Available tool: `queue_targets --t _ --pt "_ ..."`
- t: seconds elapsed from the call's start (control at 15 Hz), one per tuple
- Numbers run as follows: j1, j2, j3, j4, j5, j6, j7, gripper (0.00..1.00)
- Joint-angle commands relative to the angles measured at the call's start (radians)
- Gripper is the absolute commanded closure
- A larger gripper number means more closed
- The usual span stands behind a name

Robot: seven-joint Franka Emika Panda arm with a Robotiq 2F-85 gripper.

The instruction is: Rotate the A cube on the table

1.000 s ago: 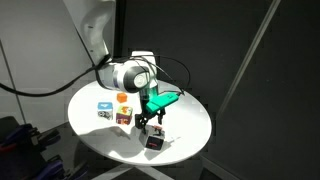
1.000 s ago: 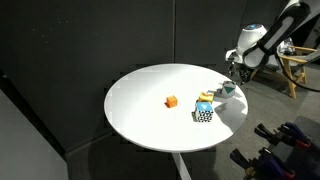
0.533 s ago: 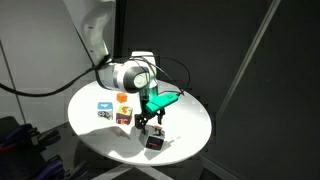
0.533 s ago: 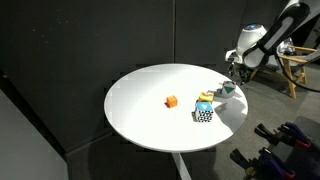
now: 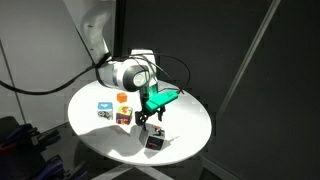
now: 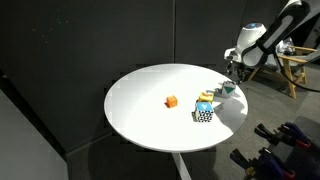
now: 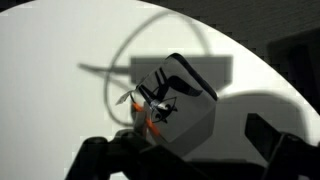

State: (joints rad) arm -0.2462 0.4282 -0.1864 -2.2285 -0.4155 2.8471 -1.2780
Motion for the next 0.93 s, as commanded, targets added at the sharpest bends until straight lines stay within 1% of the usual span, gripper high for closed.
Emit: queue_targets --t 0.0,0.27,0.33,0.4,0.47,0.87 --pt "-0.013 -0.041 0.009 -0.020 0.031 0.019 0.035 0.00" --pt "-0.001 -0.045 -0.007 -0.012 0.044 0.026 0.110 0.00" --pt "-0.009 -0.048 0.002 -0.017 0.038 0.033 0.101 0.00" --pt "-0.028 -0.052 0.023 -0.024 0.031 0.055 0.052 0.00" --pt "-0.009 -0.026 0.007 0.000 0.030 0.020 0.086 0.00" --pt "-0.012 -0.026 0.014 -0.001 0.031 0.036 0.080 0.00"
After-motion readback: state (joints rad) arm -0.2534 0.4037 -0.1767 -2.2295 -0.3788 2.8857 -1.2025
